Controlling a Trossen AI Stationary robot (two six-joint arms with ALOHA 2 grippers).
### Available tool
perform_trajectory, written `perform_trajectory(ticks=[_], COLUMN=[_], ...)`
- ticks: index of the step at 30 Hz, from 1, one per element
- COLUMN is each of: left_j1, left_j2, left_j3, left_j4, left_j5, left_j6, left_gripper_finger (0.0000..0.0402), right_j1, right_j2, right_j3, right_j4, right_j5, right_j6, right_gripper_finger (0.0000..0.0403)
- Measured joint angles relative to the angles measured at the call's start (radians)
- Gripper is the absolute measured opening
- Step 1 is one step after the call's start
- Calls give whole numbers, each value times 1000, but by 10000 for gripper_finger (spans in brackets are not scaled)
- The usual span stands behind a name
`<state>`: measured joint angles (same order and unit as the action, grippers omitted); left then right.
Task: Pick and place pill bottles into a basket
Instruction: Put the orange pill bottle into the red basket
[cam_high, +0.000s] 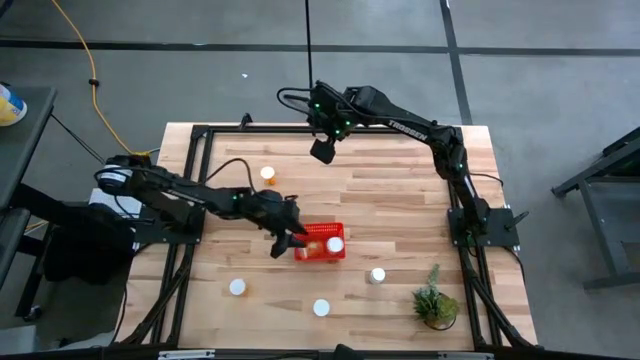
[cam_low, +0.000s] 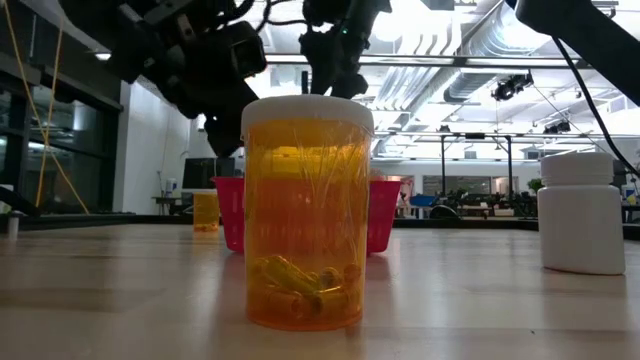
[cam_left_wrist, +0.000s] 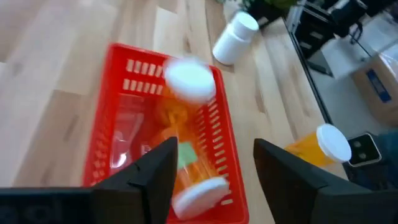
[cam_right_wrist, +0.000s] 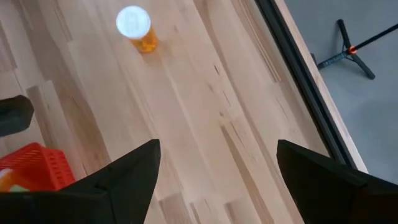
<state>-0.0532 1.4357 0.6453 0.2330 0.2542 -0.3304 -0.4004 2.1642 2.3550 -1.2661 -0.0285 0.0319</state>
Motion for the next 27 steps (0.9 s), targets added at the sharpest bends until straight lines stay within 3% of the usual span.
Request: perform_trajectory(ticks=[10,20,27], left_j1=[1,1,46], left_j2=[3,-7,-38], left_j3=[32,73,131], left_j4=[-53,-55,-163], left_j5=[1,-44,-86], left_j6=[38,85,141], left_gripper_finger=[184,183,184], right_j1=[10,24,34], right_j2=[-17,-18,-17], right_j3=[0,0,0], right_j4=[-16,-18,-43], right_j5=[-7,-14,-3], right_j6=[-7,-6,-7], right_gripper_finger=[312,312,312])
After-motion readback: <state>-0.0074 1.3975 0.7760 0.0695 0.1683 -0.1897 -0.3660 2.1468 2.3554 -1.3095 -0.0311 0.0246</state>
